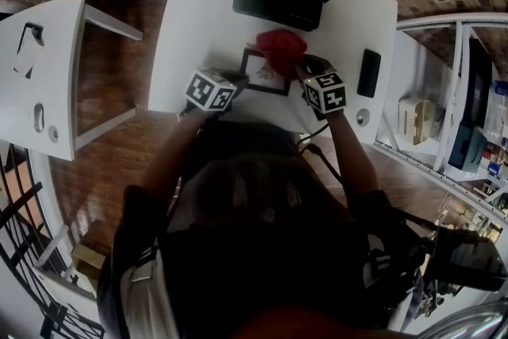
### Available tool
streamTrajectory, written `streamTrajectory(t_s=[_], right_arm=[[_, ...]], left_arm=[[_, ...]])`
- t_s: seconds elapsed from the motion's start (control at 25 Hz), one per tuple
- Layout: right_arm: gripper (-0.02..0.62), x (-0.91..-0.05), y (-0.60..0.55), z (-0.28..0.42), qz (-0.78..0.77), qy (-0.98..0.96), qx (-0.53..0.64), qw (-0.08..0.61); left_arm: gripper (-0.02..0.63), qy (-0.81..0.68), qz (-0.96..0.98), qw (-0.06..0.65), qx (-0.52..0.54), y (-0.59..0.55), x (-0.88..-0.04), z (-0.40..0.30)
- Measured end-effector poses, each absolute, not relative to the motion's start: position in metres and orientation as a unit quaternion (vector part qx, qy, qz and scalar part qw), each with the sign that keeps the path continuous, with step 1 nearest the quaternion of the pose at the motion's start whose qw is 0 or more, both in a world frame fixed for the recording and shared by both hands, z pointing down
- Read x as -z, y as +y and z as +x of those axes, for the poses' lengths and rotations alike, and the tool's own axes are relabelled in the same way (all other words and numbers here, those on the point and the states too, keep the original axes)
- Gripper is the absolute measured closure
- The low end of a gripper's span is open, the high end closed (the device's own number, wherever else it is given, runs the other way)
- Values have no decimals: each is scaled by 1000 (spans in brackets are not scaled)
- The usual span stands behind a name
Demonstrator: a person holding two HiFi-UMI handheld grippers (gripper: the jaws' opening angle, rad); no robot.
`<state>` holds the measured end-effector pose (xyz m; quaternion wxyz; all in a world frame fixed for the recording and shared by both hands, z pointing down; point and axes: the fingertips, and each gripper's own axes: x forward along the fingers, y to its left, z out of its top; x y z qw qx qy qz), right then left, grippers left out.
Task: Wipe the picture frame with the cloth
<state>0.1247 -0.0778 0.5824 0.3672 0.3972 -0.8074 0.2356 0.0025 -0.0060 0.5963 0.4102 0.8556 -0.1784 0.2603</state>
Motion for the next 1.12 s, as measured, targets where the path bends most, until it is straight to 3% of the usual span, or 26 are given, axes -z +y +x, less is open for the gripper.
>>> streamTrajectory(t_s=[0.2,0.36,0.56,0.96,1.12], right_arm=[[518,-563,-75,144,429,-797,-257,340],[517,-535,-63,107,386,-836,-231,314],[517,-507,-44,45,312,-883,-208,281],[516,-555,-18,-18,213,-887,-194,362],[517,-555,-16,-17,224,-881,-192,370]], left_arm=[[604,-164,866,403,-246,-3,-592,5],[604,-190,868,428,-166,-24,-569,-3],[604,-203,868,416,-179,-39,-573,-12],[604,-181,870,395,-234,-41,-590,-7],[604,-219,866,403,-197,-55,-584,-20]])
